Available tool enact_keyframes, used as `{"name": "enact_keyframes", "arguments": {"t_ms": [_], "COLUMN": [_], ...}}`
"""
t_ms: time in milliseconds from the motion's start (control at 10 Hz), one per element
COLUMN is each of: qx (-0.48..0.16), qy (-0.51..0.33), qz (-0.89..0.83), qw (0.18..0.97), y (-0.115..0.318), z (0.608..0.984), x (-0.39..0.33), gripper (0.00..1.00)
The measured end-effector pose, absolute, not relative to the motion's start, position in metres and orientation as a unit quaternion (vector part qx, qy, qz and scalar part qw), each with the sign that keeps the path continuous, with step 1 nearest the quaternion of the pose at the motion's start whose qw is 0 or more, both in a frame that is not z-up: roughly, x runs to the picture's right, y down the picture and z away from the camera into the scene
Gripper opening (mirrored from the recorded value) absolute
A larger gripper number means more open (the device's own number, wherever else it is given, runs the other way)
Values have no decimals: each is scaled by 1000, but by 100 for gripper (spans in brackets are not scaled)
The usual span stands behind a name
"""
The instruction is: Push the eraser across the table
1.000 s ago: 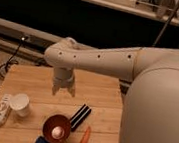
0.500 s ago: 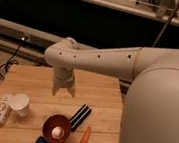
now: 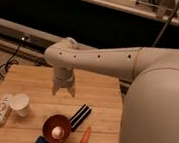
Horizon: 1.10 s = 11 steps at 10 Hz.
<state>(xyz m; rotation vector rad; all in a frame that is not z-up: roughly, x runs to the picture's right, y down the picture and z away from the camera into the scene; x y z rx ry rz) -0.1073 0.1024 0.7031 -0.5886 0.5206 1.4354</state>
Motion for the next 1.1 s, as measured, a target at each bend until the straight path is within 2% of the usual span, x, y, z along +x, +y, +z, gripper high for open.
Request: {"name": "enact_keyframes", "arguments": {"t_ms": [700, 1100], "qx": [-262, -241], "qy": [232, 191], "qz": [640, 588], "qw": [684, 748], "y": [102, 91], "z": [703, 710], "x": [-107, -64], "gripper": [65, 65]}}
